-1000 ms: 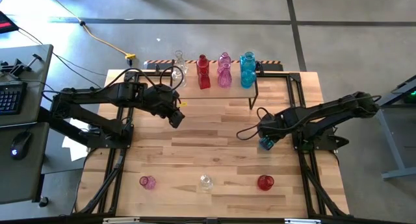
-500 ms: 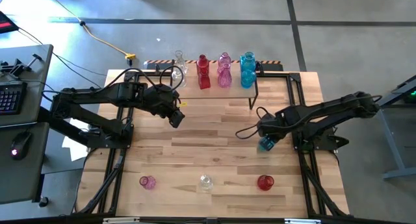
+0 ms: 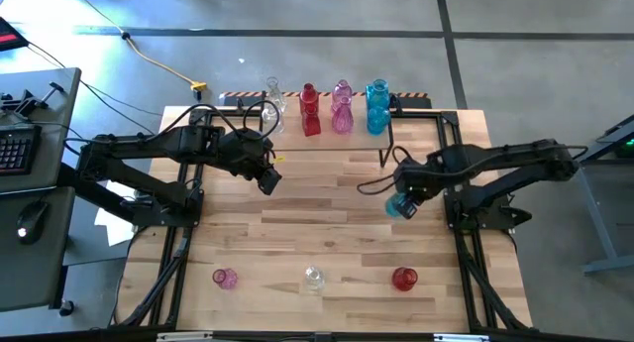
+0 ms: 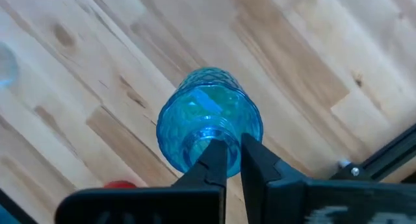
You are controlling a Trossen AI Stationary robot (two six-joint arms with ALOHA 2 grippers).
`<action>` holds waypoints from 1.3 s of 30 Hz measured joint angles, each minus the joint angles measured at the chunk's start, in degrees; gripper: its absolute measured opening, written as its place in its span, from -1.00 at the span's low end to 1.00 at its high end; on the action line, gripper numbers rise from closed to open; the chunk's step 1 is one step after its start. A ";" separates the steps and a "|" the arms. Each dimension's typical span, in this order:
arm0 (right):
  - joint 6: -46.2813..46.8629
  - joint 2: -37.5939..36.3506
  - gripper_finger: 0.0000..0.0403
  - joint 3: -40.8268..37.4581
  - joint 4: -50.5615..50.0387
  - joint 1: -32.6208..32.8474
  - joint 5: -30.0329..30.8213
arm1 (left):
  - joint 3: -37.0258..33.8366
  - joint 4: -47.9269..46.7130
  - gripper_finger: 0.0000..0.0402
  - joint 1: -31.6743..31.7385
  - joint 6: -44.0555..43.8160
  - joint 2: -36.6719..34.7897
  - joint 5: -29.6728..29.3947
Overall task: Sort vases onto shelf
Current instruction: Put the blue vase on the shelf aligned with the other blue vases
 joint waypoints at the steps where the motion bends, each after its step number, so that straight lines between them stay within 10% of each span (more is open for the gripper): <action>1: -1.06 0.00 -1.00 0.96 -0.15 -0.61 0.09 | 0.00 0.02 -0.51 0.00 0.00 0.00 -0.02; 39: -37.17 18.75 -1.00 38.10 -9.63 -26.30 3.47 | 0.00 -0.11 -0.51 -2.93 -3.52 0.02 -0.04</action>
